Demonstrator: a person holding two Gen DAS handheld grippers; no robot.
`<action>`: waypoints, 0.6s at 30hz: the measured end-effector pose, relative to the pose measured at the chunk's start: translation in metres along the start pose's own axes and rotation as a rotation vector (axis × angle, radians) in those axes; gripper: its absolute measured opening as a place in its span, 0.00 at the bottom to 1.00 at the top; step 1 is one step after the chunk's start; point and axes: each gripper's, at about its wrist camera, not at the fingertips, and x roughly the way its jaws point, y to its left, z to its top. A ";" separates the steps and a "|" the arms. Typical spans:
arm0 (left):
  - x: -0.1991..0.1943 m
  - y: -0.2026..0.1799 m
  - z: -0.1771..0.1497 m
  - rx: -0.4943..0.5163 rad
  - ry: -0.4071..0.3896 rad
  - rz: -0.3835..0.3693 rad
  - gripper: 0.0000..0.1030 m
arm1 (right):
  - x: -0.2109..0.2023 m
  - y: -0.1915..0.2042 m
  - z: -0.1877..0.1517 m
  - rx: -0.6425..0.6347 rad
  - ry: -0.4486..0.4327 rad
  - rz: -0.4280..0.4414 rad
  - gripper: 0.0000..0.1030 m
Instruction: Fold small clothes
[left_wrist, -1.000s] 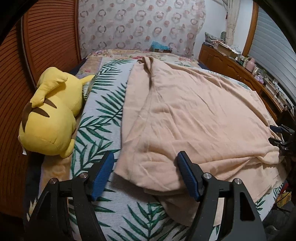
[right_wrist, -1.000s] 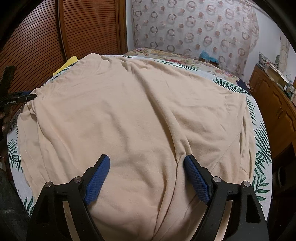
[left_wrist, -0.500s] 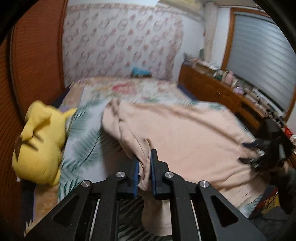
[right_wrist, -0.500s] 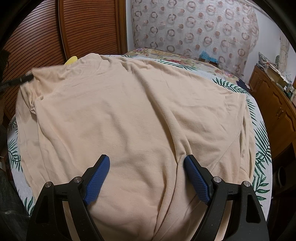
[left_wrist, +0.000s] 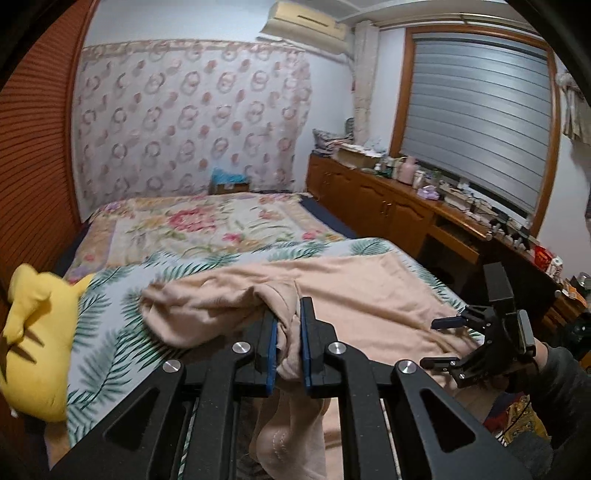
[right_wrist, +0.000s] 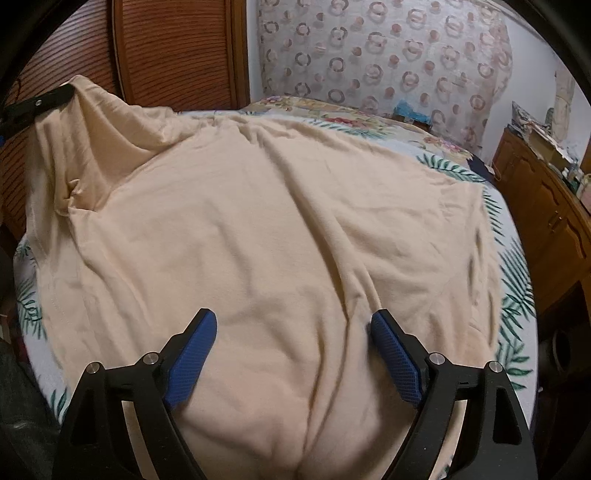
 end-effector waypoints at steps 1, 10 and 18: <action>0.003 -0.005 0.004 0.009 -0.002 -0.016 0.11 | -0.008 -0.001 -0.001 0.006 -0.017 0.004 0.84; 0.033 -0.067 0.036 0.099 0.006 -0.150 0.11 | -0.077 -0.030 -0.026 0.085 -0.117 -0.090 0.84; 0.042 -0.128 0.052 0.183 0.030 -0.259 0.11 | -0.107 -0.043 -0.045 0.136 -0.149 -0.152 0.84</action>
